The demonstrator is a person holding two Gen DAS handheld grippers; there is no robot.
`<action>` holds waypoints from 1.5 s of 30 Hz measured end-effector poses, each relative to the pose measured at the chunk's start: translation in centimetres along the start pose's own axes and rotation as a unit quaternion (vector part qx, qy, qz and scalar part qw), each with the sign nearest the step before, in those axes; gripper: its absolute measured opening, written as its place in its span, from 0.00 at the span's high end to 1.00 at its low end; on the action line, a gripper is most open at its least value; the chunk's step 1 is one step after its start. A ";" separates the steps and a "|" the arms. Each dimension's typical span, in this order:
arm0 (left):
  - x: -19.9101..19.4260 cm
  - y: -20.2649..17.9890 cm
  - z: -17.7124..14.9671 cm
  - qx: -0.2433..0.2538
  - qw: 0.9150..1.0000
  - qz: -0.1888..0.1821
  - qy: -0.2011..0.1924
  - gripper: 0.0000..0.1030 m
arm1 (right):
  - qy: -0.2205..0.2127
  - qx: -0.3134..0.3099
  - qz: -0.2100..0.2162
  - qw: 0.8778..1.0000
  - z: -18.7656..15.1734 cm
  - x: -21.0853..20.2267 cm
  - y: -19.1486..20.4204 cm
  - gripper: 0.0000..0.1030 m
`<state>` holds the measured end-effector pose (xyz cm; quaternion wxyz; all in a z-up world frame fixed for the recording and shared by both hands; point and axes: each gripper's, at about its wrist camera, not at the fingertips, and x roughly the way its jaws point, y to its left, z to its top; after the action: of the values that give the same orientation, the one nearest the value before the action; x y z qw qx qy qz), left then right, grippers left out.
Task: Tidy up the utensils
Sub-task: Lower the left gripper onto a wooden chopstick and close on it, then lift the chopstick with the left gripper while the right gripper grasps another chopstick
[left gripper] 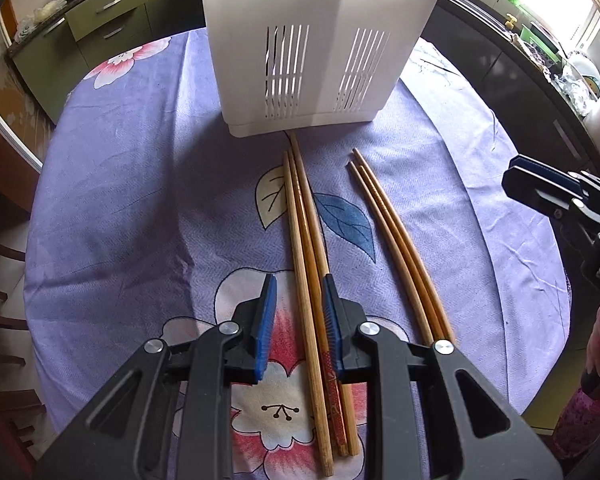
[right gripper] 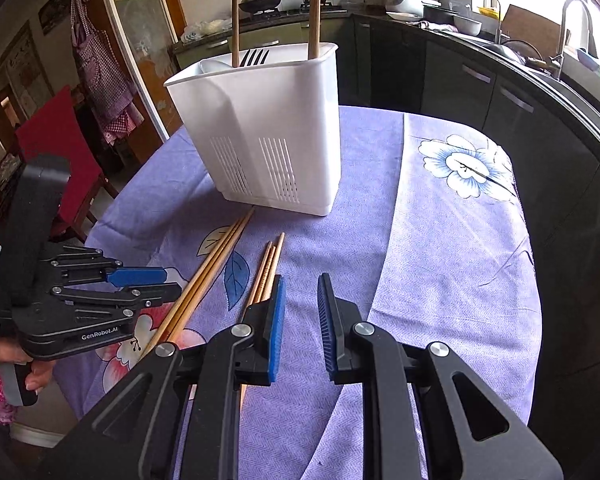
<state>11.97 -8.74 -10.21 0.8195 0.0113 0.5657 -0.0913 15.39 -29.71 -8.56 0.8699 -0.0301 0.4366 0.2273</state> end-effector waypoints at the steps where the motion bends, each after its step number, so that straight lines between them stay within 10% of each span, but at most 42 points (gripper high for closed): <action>1: 0.2 0.0 0.0 -0.001 1.000 0.003 0.001 0.80 | 0.000 0.001 0.001 1.000 0.1 0.0 -0.1 0.83; 45: -1.5 1.7 0.2 0.011 0.999 0.037 -0.030 0.94 | 0.080 -0.033 0.011 0.996 -0.7 6.4 3.3 0.80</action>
<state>11.92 -6.86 -8.87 0.8384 0.0381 0.5395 -0.0671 16.74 -24.57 -13.49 0.8280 -0.0716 0.4977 0.2481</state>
